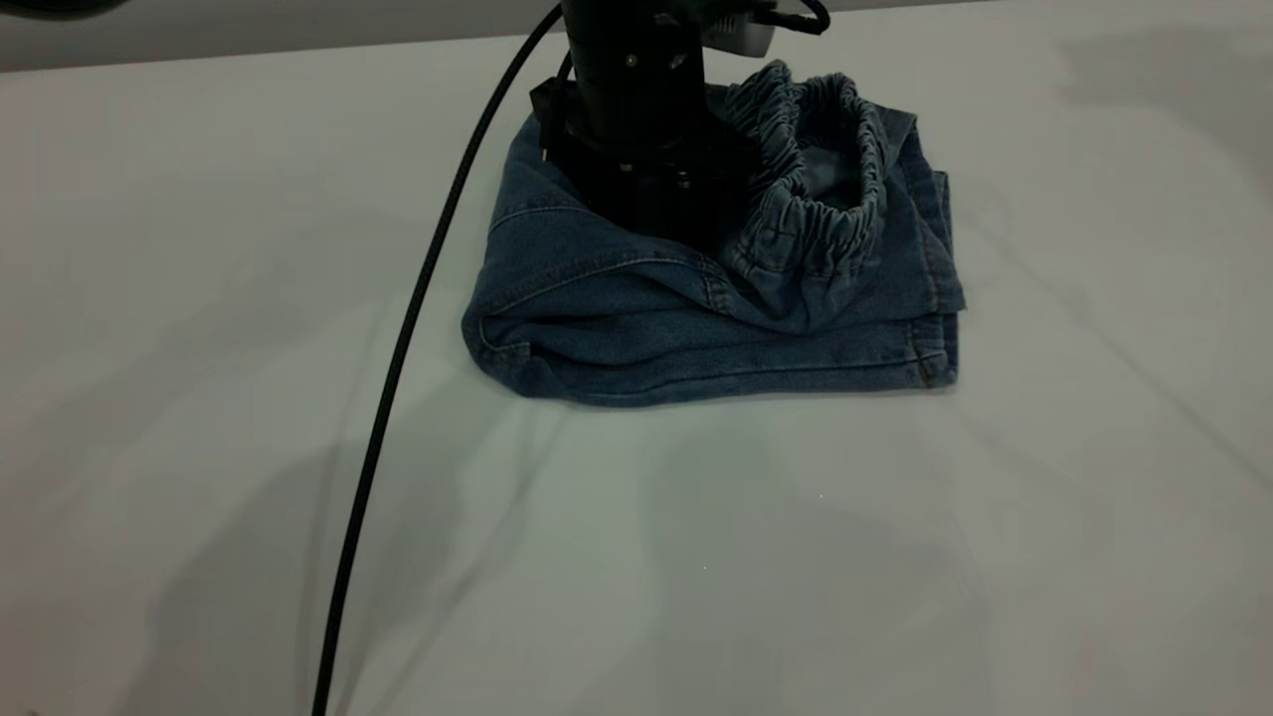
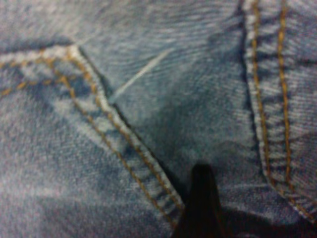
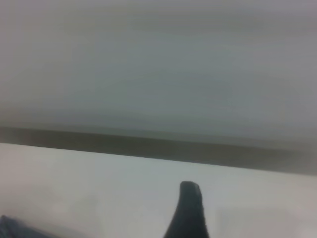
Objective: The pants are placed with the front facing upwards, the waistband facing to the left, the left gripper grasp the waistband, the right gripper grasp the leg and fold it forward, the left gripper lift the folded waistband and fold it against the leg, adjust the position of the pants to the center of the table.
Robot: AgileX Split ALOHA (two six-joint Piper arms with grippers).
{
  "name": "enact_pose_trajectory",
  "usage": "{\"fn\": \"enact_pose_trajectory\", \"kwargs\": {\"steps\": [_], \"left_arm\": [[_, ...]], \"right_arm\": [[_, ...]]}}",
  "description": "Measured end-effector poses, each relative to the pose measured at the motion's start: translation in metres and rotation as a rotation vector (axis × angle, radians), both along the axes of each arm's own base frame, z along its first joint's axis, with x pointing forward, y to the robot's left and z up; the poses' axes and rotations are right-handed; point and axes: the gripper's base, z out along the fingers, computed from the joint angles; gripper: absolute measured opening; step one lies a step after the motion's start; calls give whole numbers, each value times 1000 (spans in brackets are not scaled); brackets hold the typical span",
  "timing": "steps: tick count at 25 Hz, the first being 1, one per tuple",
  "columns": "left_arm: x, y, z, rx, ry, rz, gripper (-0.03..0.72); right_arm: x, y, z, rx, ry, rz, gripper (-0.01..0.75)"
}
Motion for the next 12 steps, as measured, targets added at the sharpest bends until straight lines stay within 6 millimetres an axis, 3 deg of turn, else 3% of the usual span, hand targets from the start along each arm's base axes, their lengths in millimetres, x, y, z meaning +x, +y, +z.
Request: {"fn": "enact_pose_trajectory", "kwargs": {"steps": [7, 12], "left_arm": [[-2, -9, -1, -15, -20, 181, 509], [-3, -16, 1, -84, -4, 201, 509]], "right_arm": [[0, 0, 0, 5, 0, 1, 518], [0, 1, 0, 7, 0, 2, 518]]}}
